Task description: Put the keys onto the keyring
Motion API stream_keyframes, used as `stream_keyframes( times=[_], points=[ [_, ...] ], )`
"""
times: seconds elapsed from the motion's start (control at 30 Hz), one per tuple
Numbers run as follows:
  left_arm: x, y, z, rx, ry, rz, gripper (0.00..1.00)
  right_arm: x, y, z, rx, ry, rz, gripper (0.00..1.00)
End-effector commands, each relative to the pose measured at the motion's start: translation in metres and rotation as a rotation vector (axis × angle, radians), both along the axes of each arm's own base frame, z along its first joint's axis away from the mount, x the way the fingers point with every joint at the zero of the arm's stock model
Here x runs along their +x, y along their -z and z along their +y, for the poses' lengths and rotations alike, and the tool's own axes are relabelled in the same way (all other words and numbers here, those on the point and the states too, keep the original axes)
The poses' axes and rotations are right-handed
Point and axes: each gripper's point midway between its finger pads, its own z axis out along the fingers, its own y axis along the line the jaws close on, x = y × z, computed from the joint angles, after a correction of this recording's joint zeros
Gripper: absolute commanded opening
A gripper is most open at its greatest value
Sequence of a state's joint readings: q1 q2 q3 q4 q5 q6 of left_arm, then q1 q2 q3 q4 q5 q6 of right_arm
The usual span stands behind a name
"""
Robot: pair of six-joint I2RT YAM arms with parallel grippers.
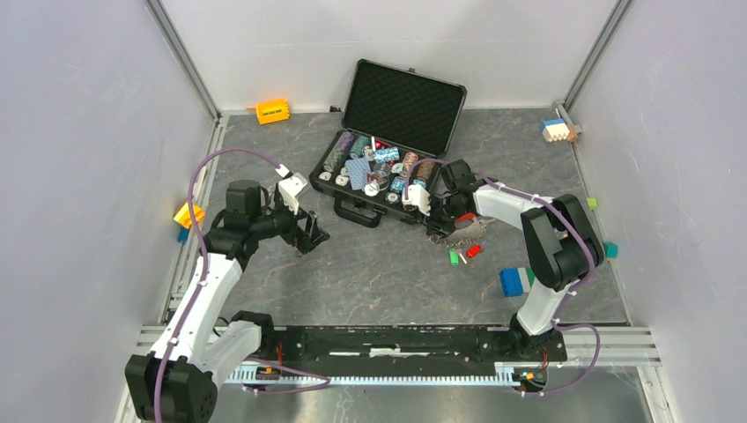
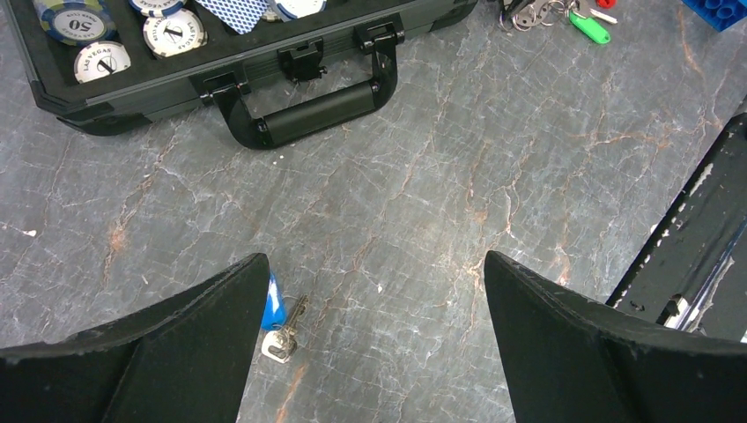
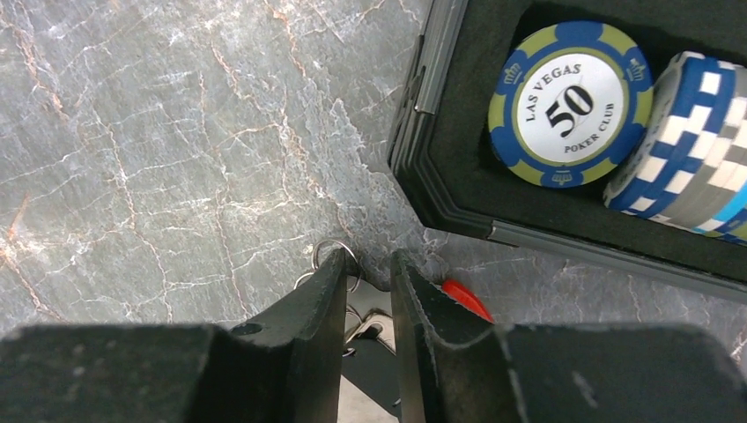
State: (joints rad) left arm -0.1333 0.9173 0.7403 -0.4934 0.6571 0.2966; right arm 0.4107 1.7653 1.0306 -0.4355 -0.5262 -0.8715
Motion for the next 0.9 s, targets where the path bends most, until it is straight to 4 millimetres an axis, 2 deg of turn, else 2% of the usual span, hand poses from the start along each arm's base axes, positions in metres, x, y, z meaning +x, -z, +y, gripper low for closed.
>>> stream_keyframes(
  times=[0.0,0.27,0.37,0.47,0.63,0.87],
  points=[
    [0.003,-0.010,-0.004,-0.001,0.034,-0.062,0.98,0.002,-0.007,0.010,0.032,-0.048,-0.001,0.30],
    [0.003,-0.008,-0.005,0.002,0.038,-0.059,0.98,-0.006,-0.004,0.011,0.040,-0.080,0.033,0.25],
    [0.002,-0.007,-0.005,0.002,0.039,-0.057,0.98,-0.007,-0.003,0.011,0.041,-0.083,0.042,0.21],
    [0.003,-0.008,-0.006,0.002,0.042,-0.055,0.98,-0.006,-0.006,0.012,0.044,-0.085,0.040,0.11],
    [0.007,-0.010,-0.006,0.010,0.048,-0.061,0.98,-0.004,-0.020,0.016,0.065,-0.094,0.027,0.00],
    [0.020,-0.020,-0.012,-0.001,0.074,-0.057,0.95,-0.003,-0.050,0.025,0.128,-0.112,-0.017,0.00]
  ],
)
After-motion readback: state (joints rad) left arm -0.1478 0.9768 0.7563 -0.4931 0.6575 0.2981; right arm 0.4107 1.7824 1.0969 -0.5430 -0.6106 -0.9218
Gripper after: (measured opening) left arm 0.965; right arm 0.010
